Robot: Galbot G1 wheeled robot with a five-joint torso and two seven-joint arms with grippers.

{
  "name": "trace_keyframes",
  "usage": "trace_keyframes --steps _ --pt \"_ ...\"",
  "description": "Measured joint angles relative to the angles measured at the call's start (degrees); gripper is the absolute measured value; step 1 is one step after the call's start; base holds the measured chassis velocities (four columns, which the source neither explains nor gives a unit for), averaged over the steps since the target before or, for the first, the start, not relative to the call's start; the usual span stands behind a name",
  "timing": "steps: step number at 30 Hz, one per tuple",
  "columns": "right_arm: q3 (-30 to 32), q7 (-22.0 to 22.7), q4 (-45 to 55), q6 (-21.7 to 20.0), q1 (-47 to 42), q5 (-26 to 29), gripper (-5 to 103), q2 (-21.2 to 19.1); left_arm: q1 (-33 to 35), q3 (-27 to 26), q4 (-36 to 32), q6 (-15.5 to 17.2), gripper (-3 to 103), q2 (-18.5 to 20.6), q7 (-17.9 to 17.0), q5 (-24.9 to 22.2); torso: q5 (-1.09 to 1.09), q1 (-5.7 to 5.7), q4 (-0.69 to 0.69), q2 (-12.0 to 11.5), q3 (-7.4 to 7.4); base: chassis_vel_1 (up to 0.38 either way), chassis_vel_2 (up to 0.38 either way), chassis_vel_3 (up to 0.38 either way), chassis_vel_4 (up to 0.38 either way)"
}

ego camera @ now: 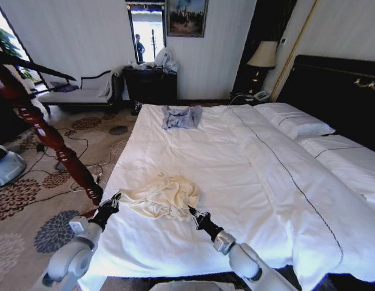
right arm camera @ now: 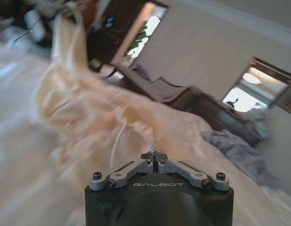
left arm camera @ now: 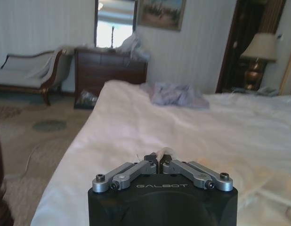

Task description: Pick up the clothes from the bed and hang them on the clothes hanger.

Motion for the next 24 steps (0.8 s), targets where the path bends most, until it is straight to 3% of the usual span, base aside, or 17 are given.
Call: trace_keyframes --steps 2,3,6,7,11,12,15,16,21,24 --pt "1.8 1.0 3.8 -3.1 0.0 6.9 0 -1.6 -0.3 -1.5 -2.0 0.5 1 1.7 -0.6 -1.4 -0.01 0.0 0.01 0.0 0.0 0.0 0.0 0.0 0.0" --pt "1.8 1.0 3.8 -3.1 0.0 6.9 0 -1.6 -0.3 -1.5 -2.0 0.5 1 1.7 -0.6 -1.4 -0.01 0.0 0.01 0.0 0.0 0.0 0.0 0.0 0.0" --pt "4.5 3.7 9.8 -8.9 1.0 20.1 0 -4.3 -1.6 -4.6 -5.6 1.1 1 5.8 -2.4 -4.8 -0.01 0.0 0.0 0.0 0.0 0.0 0.0 0.0 0.0" --pt "4.5 3.7 9.8 -8.9 1.0 20.1 0 -4.3 -1.6 -4.6 -5.6 1.1 1 5.8 -2.4 -4.8 -0.01 0.0 0.0 0.0 0.0 0.0 0.0 0.0 0.0" --pt "7.9 9.4 15.1 -15.0 4.9 40.5 0 -7.7 -3.6 -8.2 -8.8 2.4 1 13.3 -4.6 -9.9 0.01 0.0 -0.01 0.0 0.01 0.0 0.0 0.0 0.0" --pt "7.9 9.4 15.1 -15.0 4.9 40.5 0 -7.7 -3.6 -8.2 -8.8 2.4 1 13.3 -4.6 -9.9 0.01 0.0 -0.01 0.0 0.01 0.0 0.0 0.0 0.0" --pt "11.1 13.3 17.7 -17.8 8.7 50.0 0 -10.9 -4.9 -9.8 -9.8 3.2 1 17.4 -5.7 -12.1 0.01 0.0 0.01 0.0 0.01 0.0 0.0 0.0 0.0" --pt "11.1 13.3 17.7 -17.8 8.7 50.0 0 -10.9 -4.9 -9.8 -9.8 3.2 1 17.4 -5.7 -12.1 0.01 0.0 0.01 0.0 0.01 0.0 0.0 0.0 0.0" --pt "20.6 17.5 21.0 -19.2 13.4 69.3 0 -21.1 -7.3 -14.7 -10.9 4.5 1 25.2 -7.6 -17.4 0.0 0.01 0.03 0.0 0.01 0.0 0.0 0.0 0.0" --pt "25.9 17.3 22.2 -18.6 12.8 75.1 0 -25.7 -9.4 -16.4 -10.8 4.9 1 28.3 -8.4 -20.2 -0.01 0.01 -0.01 0.0 0.0 0.0 0.0 0.0 0.0"
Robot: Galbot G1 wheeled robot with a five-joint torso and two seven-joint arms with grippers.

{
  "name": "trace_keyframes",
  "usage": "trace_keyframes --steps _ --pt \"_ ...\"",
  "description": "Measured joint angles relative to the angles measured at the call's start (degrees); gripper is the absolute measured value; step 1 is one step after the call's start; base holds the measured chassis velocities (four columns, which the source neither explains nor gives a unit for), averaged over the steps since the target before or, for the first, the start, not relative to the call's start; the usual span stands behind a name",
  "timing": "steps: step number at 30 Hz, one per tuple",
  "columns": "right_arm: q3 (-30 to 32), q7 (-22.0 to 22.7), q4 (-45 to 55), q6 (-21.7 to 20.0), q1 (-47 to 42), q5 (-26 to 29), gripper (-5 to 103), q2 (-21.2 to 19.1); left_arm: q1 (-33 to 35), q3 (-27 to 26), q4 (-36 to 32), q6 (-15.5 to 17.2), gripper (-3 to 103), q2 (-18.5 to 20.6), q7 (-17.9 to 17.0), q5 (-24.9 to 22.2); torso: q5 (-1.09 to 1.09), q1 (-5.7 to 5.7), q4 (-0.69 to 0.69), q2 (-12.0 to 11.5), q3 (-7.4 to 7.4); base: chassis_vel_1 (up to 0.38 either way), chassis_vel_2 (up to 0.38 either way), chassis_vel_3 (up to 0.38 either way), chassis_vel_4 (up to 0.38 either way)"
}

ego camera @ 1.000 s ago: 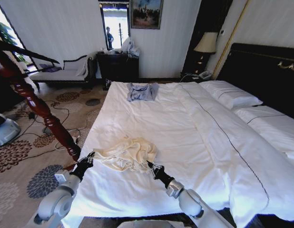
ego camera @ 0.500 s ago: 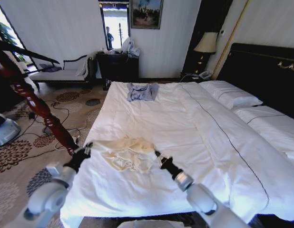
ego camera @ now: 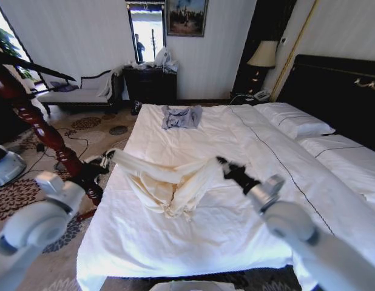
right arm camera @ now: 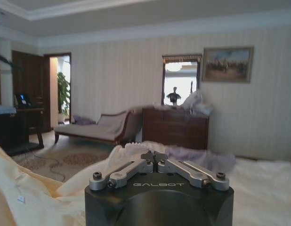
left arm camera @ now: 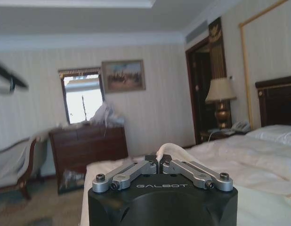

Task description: Pick up the clothes from the bed and hang them on the clothes hanger.

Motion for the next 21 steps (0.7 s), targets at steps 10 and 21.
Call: trace_keyframes --steps 10,21 --pt "5.4 4.9 0.7 -0.3 13.2 19.4 0 -11.7 -15.1 -1.4 3.0 1.9 1 11.4 -3.0 -11.8 0.01 0.0 0.02 0.0 0.0 0.0 0.0 0.0 0.0" --pt "4.8 6.5 -6.5 -1.2 31.8 32.9 0 -18.9 -26.6 -2.7 11.8 3.5 1 21.3 -4.1 -18.7 0.02 0.0 0.01 0.0 0.0 0.0 0.0 0.0 0.0"
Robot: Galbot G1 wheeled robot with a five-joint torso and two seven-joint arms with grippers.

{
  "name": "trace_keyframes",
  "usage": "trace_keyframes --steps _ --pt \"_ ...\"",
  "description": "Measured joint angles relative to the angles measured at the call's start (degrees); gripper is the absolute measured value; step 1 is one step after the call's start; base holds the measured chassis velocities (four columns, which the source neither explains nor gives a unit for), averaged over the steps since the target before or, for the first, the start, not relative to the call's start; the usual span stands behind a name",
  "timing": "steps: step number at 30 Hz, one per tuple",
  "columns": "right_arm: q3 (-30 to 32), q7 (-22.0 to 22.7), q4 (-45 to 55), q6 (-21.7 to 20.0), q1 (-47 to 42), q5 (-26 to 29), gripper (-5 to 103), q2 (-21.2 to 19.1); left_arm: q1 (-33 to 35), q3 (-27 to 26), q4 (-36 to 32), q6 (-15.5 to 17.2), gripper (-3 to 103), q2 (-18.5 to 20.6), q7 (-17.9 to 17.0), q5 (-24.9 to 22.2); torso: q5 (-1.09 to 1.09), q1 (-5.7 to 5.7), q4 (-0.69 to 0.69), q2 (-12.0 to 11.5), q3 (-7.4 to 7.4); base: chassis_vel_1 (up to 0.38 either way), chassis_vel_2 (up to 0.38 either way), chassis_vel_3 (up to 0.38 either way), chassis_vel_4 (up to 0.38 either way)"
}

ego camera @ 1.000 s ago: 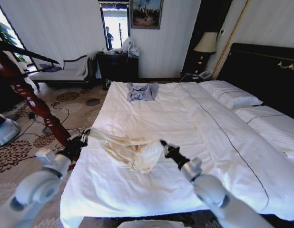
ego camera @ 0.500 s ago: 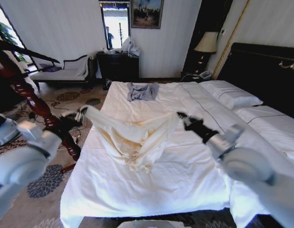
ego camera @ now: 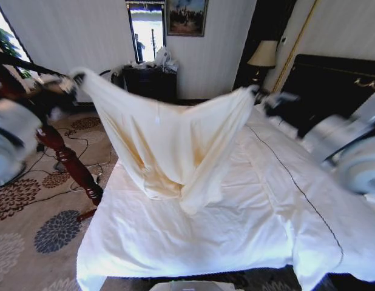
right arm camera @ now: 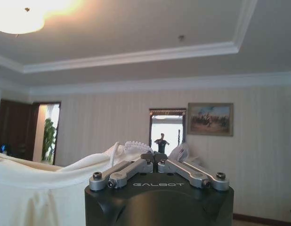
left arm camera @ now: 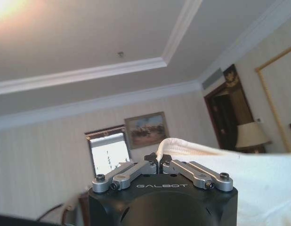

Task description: Pick up the clothes from the bed and hang them on the clothes hanger.

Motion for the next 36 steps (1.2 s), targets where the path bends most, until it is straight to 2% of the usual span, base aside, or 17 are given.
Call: trace_keyframes --steps 7,9,14,18,21,26,29,30,32,33,34,35,36 --pt "0.4 -0.6 -2.7 -0.3 6.0 5.8 0 -3.3 -5.5 -0.8 2.4 2.4 1 4.7 -1.8 -4.1 -0.01 0.0 0.0 0.0 0.0 0.0 0.0 0.0 0.0" --pt "0.9 -0.6 -2.9 -1.2 8.6 8.4 0 -4.5 -7.5 -2.1 3.1 3.4 1 7.1 -2.0 -5.7 0.0 -0.01 0.0 0.0 -0.01 0.0 0.0 0.0 0.0" --pt "1.4 0.0 -2.6 -2.5 11.0 11.0 0 -5.6 -9.6 -2.5 3.3 5.1 1 8.9 -2.6 -6.9 0.01 -0.01 0.0 0.0 -0.01 0.0 0.0 0.0 0.0" --pt "1.5 2.2 -2.2 -5.2 14.2 14.2 0 -5.9 -11.0 -2.6 2.8 8.0 1 9.5 -3.7 -7.0 -0.02 -0.01 0.01 0.0 -0.01 0.0 0.0 0.0 0.0" --pt "1.2 2.8 -2.2 -5.8 13.9 13.8 0 -5.8 -10.0 -2.6 2.8 8.7 1 9.3 -4.1 -5.6 -0.01 -0.01 0.0 0.0 -0.02 0.0 0.0 0.0 0.0" --pt "0.1 1.9 -3.7 -5.9 10.0 8.8 0 -5.0 -5.1 -2.7 4.3 8.7 1 9.2 -4.0 -1.6 -0.02 -0.01 0.0 0.0 0.0 0.0 0.0 0.0 0.0" --pt "-4.7 -0.4 -6.9 -5.2 6.9 -0.8 0 -1.5 1.7 -3.0 6.9 6.5 1 9.4 -3.0 3.3 -0.01 -0.01 -0.02 0.0 0.0 0.0 0.0 0.0 0.0" --pt "-4.7 -0.4 -6.9 -5.2 6.9 -0.8 0 -1.5 1.7 -3.0 6.9 6.5 1 9.4 -3.0 3.3 -0.01 -0.01 -0.02 0.0 0.0 0.0 0.0 0.0 0.0" --pt "-13.3 -0.1 -9.9 -5.5 9.5 -5.1 0 3.8 2.9 -1.4 7.2 6.1 1 8.0 -2.5 5.0 -0.02 -0.02 -0.09 0.0 -0.02 0.0 0.0 0.0 0.0" --pt "-20.1 0.9 -11.7 -5.7 12.1 -6.0 0 7.9 3.1 -0.5 7.5 6.0 1 6.7 -2.5 5.6 0.0 -0.02 -0.08 0.0 -0.01 0.0 0.0 0.0 0.0" --pt "-27.2 2.4 -14.1 -6.0 16.3 -7.1 0 13.2 3.6 0.8 8.3 5.6 1 5.5 -2.3 6.3 0.13 -0.01 -0.02 0.0 0.01 0.0 0.0 0.0 0.0" --pt "-27.2 2.4 -14.1 -6.0 16.3 -7.1 0 13.2 3.6 0.8 8.3 5.6 1 5.5 -2.3 6.3 0.13 -0.01 -0.02 0.0 0.01 0.0 0.0 0.0 0.0" --pt "-31.7 3.2 -16.2 -6.1 19.8 -8.4 0 16.5 3.8 2.2 9.0 5.1 1 4.4 -1.5 7.2 0.11 0.0 0.03 0.0 0.02 0.0 0.0 0.0 0.0"
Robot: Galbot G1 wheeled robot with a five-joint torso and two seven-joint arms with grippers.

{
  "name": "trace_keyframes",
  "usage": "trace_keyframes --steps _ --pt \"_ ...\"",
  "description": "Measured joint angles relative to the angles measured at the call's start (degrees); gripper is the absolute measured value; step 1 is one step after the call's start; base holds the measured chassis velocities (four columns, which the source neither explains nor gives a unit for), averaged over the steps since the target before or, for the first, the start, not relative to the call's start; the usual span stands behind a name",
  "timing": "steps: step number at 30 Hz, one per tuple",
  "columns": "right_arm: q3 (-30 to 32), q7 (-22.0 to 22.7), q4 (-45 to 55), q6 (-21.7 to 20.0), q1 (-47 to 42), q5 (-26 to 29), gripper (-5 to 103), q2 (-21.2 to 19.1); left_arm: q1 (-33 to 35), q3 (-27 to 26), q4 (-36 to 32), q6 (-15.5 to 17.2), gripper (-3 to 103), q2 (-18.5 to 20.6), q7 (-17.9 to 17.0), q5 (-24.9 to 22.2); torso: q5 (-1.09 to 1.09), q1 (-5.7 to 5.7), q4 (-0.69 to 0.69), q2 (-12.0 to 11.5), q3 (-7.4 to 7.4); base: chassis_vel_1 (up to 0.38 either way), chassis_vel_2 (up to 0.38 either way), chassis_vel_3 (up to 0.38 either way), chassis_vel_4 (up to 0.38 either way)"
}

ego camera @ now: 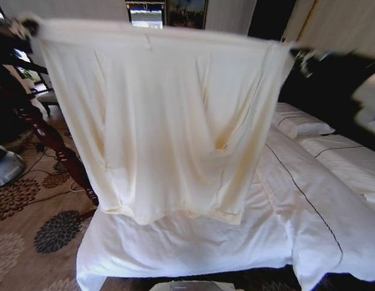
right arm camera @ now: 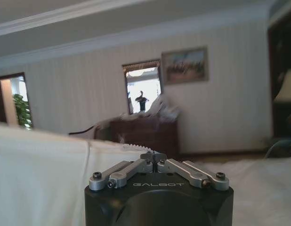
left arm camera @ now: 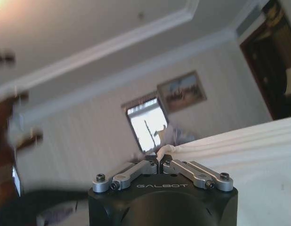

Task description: Pick up the clothes from the bed and hang them on the clothes hanger.

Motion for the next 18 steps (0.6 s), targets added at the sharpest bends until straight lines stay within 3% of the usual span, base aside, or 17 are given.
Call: trace_keyframes --steps 2,3,5,7,8,9,11,12,13,14,17,18 --pt "-8.3 1.1 -5.2 -0.1 6.4 -3.2 0 6.4 -1.0 5.1 1.7 -1.0 1 -4.0 2.2 3.2 -0.24 0.04 0.06 0.0 0.01 0.0 0.0 0.0 0.0" --pt "-8.3 1.1 -5.2 -0.1 6.4 -3.2 0 6.4 -1.0 5.1 1.7 -1.0 1 -4.0 2.2 3.2 -0.24 0.04 0.06 0.0 0.01 0.0 0.0 0.0 0.0" --pt "-11.9 1.1 -9.0 -0.1 8.3 -5.5 0 9.8 -3.3 10.8 3.9 -2.1 1 -8.3 3.5 6.5 -0.2 0.05 0.07 0.0 0.01 0.0 0.0 0.0 0.0" --pt "-13.5 0.6 -12.0 -0.1 8.6 -7.5 0 11.7 -9.2 22.0 7.5 -2.8 1 -14.9 4.3 9.8 -0.06 0.0 0.05 0.0 -0.03 0.0 0.0 0.0 0.0" --pt "-13.9 0.1 -13.5 0.0 8.6 -8.4 0 12.4 -12.8 28.2 10.0 -2.8 1 -18.5 4.3 10.7 -0.13 -0.05 0.02 0.0 -0.04 0.0 0.0 0.0 0.0" --pt "-13.9 0.1 -13.5 0.0 8.6 -8.4 0 12.4 -12.8 28.2 10.0 -2.8 1 -18.5 4.3 10.7 -0.13 -0.05 0.02 0.0 -0.04 0.0 0.0 0.0 0.0" --pt "-14.6 -0.9 -17.6 0.5 9.4 -10.1 0 14.0 -24.8 41.8 16.9 -2.5 1 -27.0 4.1 12.2 -0.29 -0.04 -0.06 0.0 -0.01 0.006 -0.051 -0.024 0.03" --pt "-15.1 -1.4 -20.4 1.0 10.5 -11.0 0 15.1 -31.8 47.3 20.5 -2.8 1 -30.8 4.1 13.4 -0.15 -0.02 -0.1 0.0 -0.01 0.0 0.0 0.0 0.0" --pt "-15.1 -1.4 -20.4 1.0 10.5 -11.0 0 15.1 -31.8 47.3 20.5 -2.8 1 -30.8 4.1 13.4 -0.15 -0.02 -0.1 0.0 -0.01 0.0 0.0 0.0 0.0" --pt "-16.3 -1.8 -23.6 1.6 12.3 -11.8 0 16.7 -37.5 51.6 23.8 -3.4 1 -33.9 4.5 14.7 -0.06 0.01 -0.13 0.0 -0.01 0.0 0.0 0.0 0.0" --pt "-19.7 -2.9 -33.2 3.0 18.3 -13.6 0 21.8 -49.3 59.7 32.5 -4.8 1 -41.5 5.9 17.0 -0.06 0.04 -0.09 0.0 0.02 0.0 0.0 0.0 0.0" --pt "-19.7 -2.9 -33.2 3.0 18.3 -13.6 0 21.8 -49.3 59.7 32.5 -4.8 1 -41.5 5.9 17.0 -0.06 0.04 -0.09 0.0 0.02 0.0 0.0 0.0 0.0"
